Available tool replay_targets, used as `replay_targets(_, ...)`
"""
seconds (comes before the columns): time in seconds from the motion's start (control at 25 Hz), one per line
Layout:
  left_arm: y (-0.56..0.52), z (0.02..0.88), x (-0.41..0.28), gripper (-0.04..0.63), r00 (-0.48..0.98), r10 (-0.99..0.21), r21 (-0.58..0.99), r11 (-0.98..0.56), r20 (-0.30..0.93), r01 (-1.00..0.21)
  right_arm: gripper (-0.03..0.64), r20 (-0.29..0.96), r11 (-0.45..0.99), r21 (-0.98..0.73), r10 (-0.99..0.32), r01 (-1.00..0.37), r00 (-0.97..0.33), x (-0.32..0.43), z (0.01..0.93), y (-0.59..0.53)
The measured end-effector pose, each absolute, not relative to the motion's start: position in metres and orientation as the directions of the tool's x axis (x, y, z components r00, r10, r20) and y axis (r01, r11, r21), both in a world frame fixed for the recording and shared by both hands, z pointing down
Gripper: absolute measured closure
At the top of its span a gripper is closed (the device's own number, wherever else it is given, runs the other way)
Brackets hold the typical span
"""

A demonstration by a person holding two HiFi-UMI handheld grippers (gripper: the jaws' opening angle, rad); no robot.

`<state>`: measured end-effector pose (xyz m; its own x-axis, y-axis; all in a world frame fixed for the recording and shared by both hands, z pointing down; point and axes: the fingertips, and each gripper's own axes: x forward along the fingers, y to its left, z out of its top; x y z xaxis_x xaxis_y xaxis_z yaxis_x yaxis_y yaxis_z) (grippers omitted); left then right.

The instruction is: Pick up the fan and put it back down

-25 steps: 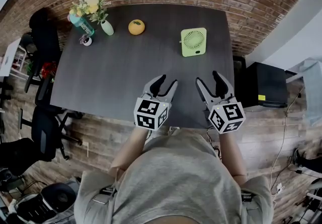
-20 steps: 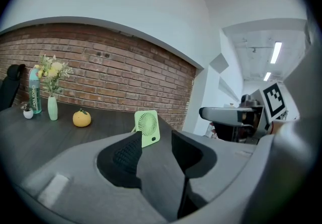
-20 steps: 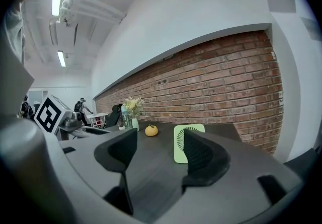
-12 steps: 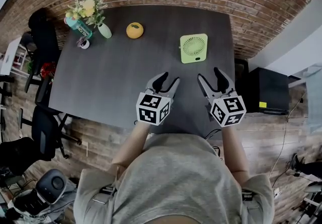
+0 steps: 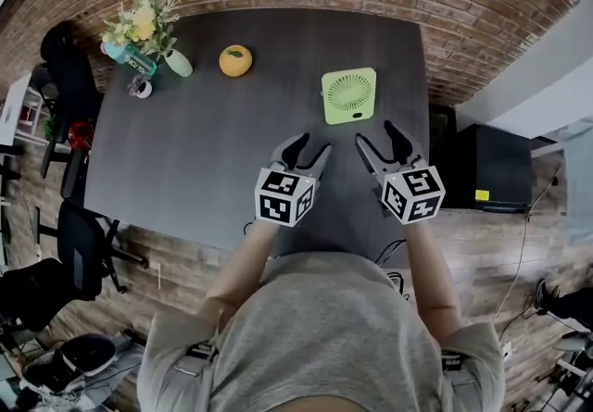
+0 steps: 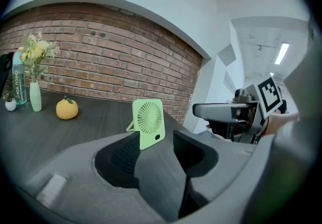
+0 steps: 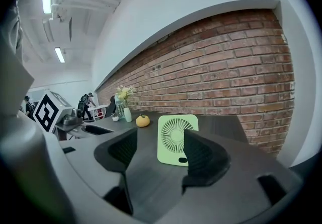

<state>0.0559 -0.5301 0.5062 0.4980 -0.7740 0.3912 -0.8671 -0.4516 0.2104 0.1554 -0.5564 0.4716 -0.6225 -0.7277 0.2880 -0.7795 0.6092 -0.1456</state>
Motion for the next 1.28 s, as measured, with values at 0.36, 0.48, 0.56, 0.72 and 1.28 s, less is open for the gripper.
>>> replay_targets(0.36, -0.563, 0.538, 0.062, 0.367, 0.494, -0.753, 0.227, -0.439, 0.435, -0.869, 0.336, 0.284, 0.558, -0.173, -0.761, -0.811, -0.584, 0.159, 0.499, -0.599)
replay_targets(0.48, -0.575, 0.546, 0.063, 0.365, 0.489, -0.75, 0.234, -0.43, 0.444, -0.872, 0.33, 0.297, 0.546, -0.173, -0.765, -0.82, -0.572, 0.157, 0.51, -0.61)
replay_targets(0.56, -0.583, 0.552, 0.064, 0.365, 0.487, -0.746, 0.234, -0.428, 0.455, -0.873, 0.328, 0.311, 0.537, -0.178, -0.764, -0.824, -0.565, 0.157, 0.519, -0.617)
replay_targets(0.72, -0.597, 0.564, 0.064, 0.365, 0.49, -0.734, 0.242, -0.427, 0.469, -0.871, 0.317, 0.341, 0.532, -0.176, -0.756, -0.828, -0.558, 0.154, 0.535, -0.629)
replay_targets(1.28, -0.628, 0.605, 0.072, 0.354, 0.513, -0.706, 0.299, -0.418, 0.487, -0.858, 0.272, 0.421, 0.592, -0.155, -0.684, -0.791, -0.595, 0.145, 0.566, -0.674)
